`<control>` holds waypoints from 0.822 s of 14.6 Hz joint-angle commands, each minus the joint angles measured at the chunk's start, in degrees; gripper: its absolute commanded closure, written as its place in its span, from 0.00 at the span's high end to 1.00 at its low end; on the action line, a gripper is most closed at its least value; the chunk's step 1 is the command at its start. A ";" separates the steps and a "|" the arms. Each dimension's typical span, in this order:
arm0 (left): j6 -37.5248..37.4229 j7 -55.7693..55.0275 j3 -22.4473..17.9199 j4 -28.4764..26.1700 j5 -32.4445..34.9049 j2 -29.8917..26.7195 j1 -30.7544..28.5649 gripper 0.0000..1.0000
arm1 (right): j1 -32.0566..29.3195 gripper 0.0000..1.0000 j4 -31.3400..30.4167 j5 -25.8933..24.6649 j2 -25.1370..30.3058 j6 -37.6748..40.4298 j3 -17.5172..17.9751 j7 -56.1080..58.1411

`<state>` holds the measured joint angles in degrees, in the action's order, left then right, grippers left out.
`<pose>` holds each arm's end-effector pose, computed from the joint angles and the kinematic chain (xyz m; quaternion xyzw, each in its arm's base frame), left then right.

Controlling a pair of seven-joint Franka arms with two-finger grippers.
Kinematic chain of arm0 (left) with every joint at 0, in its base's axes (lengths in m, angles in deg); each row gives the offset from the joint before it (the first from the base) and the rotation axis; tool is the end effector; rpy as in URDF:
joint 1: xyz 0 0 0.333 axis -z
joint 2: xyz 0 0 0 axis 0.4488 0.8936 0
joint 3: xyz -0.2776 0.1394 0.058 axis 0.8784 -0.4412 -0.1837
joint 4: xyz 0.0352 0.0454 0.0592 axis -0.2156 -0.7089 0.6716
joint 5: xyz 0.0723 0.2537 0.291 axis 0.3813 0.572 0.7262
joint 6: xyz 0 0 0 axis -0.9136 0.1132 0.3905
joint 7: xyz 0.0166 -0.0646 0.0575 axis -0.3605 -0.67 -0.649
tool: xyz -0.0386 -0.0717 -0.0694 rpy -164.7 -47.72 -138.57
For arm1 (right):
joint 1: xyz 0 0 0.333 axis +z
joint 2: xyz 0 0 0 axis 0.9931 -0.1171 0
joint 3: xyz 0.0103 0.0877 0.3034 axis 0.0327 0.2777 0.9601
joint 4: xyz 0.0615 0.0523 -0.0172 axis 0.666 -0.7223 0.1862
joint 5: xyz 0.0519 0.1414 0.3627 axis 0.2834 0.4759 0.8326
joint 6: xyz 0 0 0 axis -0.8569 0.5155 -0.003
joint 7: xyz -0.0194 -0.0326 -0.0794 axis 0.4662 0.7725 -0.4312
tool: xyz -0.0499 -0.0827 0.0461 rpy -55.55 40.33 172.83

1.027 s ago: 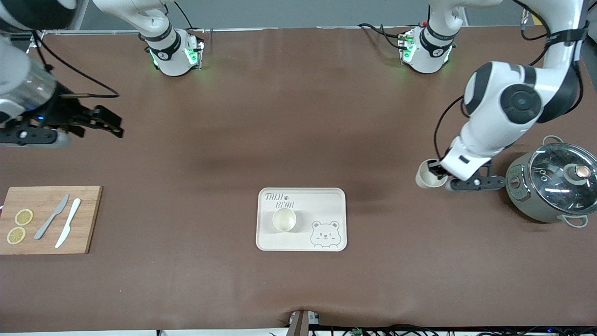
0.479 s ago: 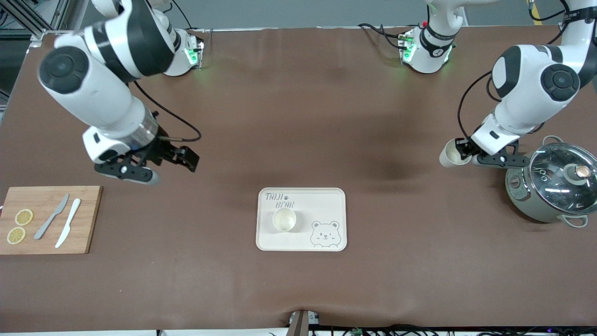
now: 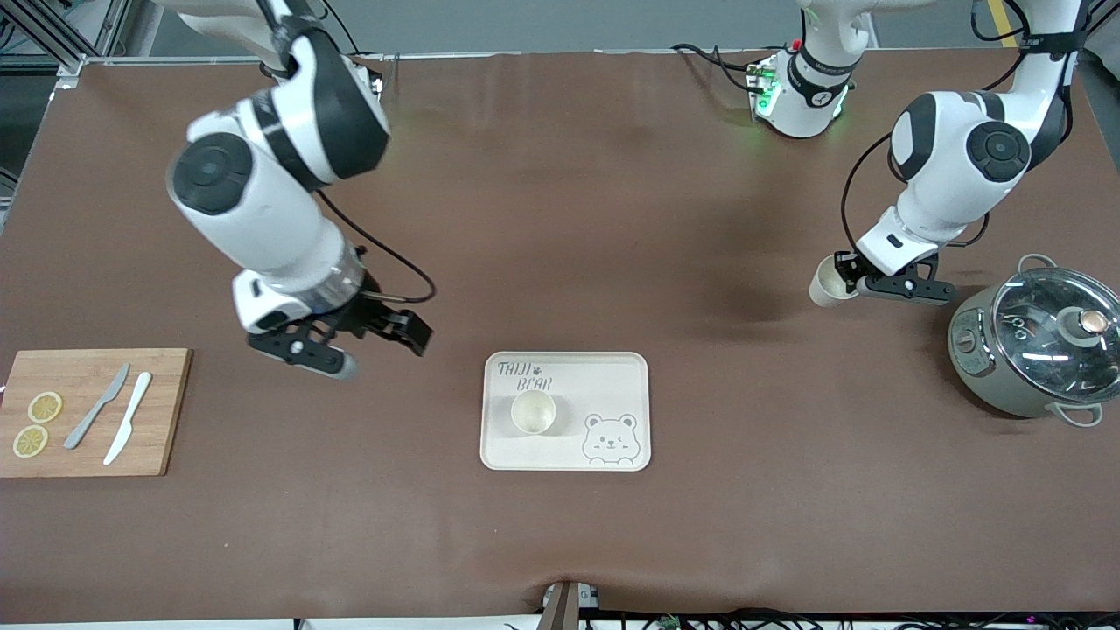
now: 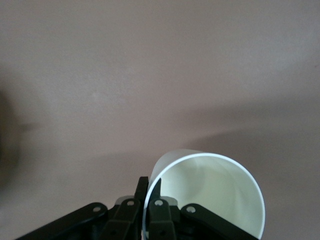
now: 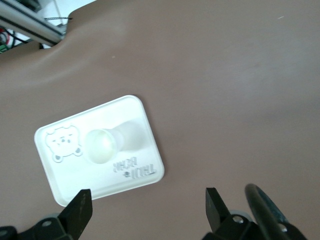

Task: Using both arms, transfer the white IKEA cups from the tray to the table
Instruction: 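Hold the cup with the left gripper while the right gripper reaches the tray, then grasp the second white cup on the tray with the right gripper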

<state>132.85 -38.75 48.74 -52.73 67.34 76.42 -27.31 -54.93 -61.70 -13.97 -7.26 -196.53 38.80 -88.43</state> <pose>0.4810 -0.0420 0.3274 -0.9955 0.0901 -0.0285 0.0004 0.6259 0.3101 0.4797 -0.9805 0.1743 -0.0497 0.0758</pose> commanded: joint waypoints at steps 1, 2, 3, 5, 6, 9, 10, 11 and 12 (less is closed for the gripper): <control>2.80 2.46 0.41 -3.52 -1.72 -2.18 -1.20 0.00 | 2.32 1.00 4.70 -0.08 -5.58 -2.70 -0.74 -4.26; 3.51 3.50 0.41 -4.13 -1.72 -2.18 -1.72 0.00 | 2.85 1.00 5.66 -0.26 -7.16 -3.15 -0.83 -4.61; 4.21 4.73 0.41 -4.84 -1.72 -2.18 -2.08 0.00 | 3.29 1.00 6.80 -0.70 -8.83 -3.33 -0.91 -4.97; 7.19 5.71 0.41 -6.68 -1.80 -1.92 -2.61 0.00 | 4.69 1.00 9.52 -2.80 -11.73 -3.24 -1.00 -7.24; 8.77 5.80 0.41 -7.47 -1.80 -1.57 -2.61 0.00 | 5.13 1.00 11.02 -4.11 -13.23 -3.24 -0.92 -8.91; 12.73 6.15 0.42 -9.67 -1.80 -0.34 -2.52 0.00 | 6.10 1.00 12.17 -5.01 -16.05 -5.60 -0.91 -10.24; 13.44 6.67 0.41 -10.20 -1.80 0.01 -2.61 0.00 | 6.19 1.00 12.09 -5.01 -17.10 -6.83 -0.91 -10.33; 14.05 7.29 0.41 -10.81 -1.80 0.19 -2.61 0.00 | 6.28 1.00 12.26 -5.09 -18.50 -8.06 -0.91 -10.33; 14.84 7.64 0.41 -11.26 -1.80 0.62 -2.61 0.00 | 6.54 1.00 12.17 -5.10 -19.91 -10.25 -0.91 -10.33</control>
<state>145.31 -33.81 48.75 -62.48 67.33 76.89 -29.56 -49.10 -52.30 -17.64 -23.28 -204.50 38.49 -97.33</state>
